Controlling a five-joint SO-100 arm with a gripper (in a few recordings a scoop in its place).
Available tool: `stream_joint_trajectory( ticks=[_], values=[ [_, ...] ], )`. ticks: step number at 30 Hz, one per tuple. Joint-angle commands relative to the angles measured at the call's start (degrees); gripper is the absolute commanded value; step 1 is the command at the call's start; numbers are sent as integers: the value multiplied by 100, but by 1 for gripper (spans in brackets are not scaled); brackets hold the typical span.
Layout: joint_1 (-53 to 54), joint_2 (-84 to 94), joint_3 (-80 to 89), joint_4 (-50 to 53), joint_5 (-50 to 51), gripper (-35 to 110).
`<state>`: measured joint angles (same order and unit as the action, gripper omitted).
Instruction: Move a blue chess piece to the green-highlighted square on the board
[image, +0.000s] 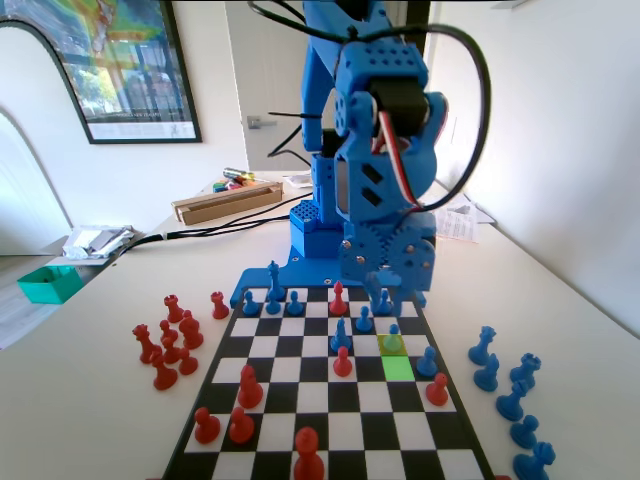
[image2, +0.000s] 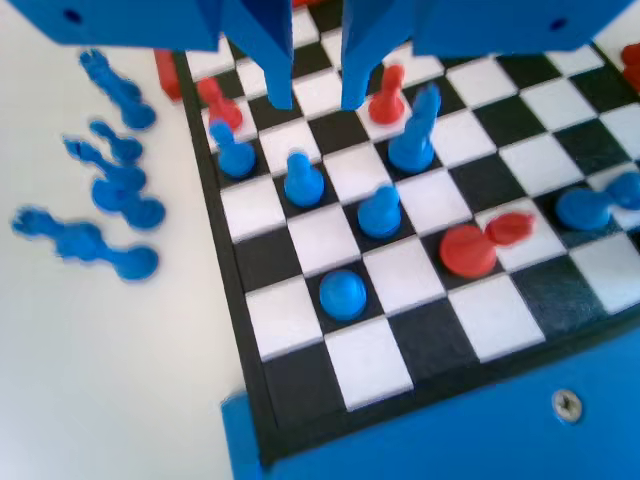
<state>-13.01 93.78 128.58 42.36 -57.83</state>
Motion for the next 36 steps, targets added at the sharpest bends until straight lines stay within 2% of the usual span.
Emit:
stream_joint_trajectory(
  ticks=[1, 23, 36],
  values=[
    [-123, 9, -176, 53, 9, 11],
    [-308, -765, -835, -53, 79, 11],
    [-281, -967, -527, -281, -97, 13]
  ],
)
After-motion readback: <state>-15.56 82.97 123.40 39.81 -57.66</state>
